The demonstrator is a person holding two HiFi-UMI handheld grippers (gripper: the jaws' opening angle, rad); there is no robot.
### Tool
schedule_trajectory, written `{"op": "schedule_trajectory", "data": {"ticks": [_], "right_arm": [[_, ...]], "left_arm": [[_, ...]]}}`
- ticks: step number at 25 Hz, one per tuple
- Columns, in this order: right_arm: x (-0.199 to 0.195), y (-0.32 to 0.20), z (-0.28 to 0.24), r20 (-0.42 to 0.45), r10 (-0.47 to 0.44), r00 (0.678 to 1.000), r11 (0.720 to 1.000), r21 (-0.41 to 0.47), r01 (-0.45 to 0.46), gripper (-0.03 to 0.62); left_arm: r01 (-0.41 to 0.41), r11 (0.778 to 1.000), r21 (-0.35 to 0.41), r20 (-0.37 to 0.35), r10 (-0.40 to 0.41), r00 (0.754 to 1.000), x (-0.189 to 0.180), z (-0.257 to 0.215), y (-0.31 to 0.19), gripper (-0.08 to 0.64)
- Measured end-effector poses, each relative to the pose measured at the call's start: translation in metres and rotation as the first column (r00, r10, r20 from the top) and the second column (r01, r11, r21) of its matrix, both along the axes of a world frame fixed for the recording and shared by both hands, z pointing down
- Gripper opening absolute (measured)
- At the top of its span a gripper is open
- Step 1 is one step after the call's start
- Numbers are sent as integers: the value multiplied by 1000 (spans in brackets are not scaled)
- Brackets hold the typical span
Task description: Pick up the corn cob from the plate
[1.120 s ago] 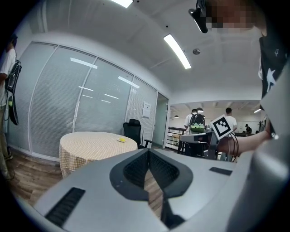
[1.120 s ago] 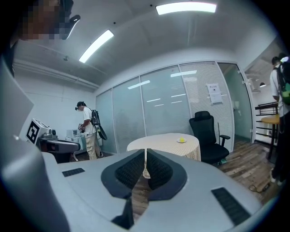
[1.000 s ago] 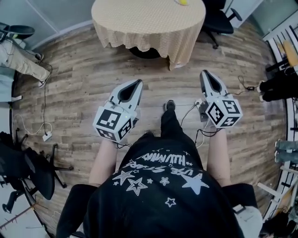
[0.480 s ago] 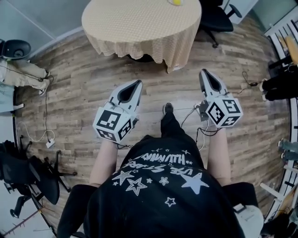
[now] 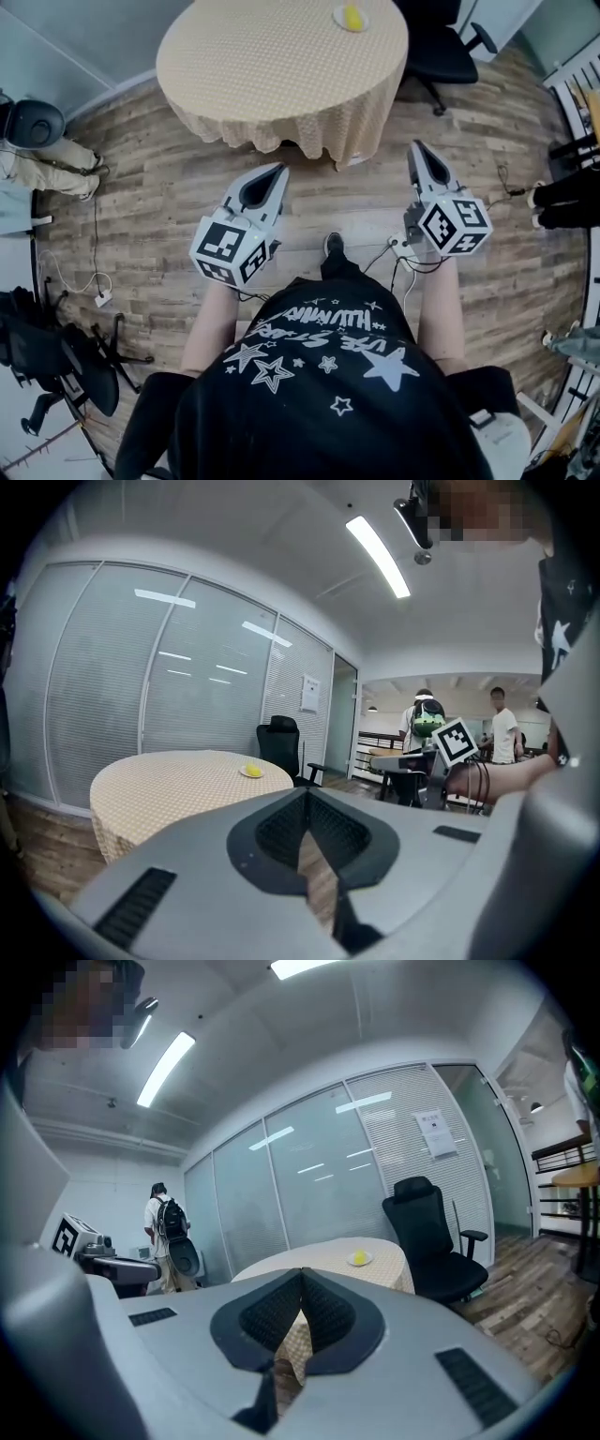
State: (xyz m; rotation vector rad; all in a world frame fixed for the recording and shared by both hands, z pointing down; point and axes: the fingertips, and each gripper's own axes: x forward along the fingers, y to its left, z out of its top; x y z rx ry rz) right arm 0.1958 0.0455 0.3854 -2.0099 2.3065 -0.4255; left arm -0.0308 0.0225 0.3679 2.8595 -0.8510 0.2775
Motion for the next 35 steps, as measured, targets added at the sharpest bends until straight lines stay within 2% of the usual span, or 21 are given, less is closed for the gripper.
{"op": "schedule_trajectory", "data": {"ticks": [8, 19, 29, 35], "right_arm": [[46, -45, 3, 31, -47, 998, 999, -13, 47, 26], [64, -80, 11, 31, -150, 988, 988, -33, 151, 26], [61, -98, 29, 62, -123, 990, 988, -82, 128, 28], [68, -114, 28, 49, -75, 996, 993, -89, 79, 28]], "left_arm": [[43, 999, -16, 21, -43, 999, 43, 1, -39, 6], [90, 996, -2, 25, -90, 996, 83, -10, -65, 6], [175, 984, -22, 58, -174, 983, 58, 11, -96, 6], [150, 988, -29, 59, -149, 987, 61, 19, -130, 6]]}}
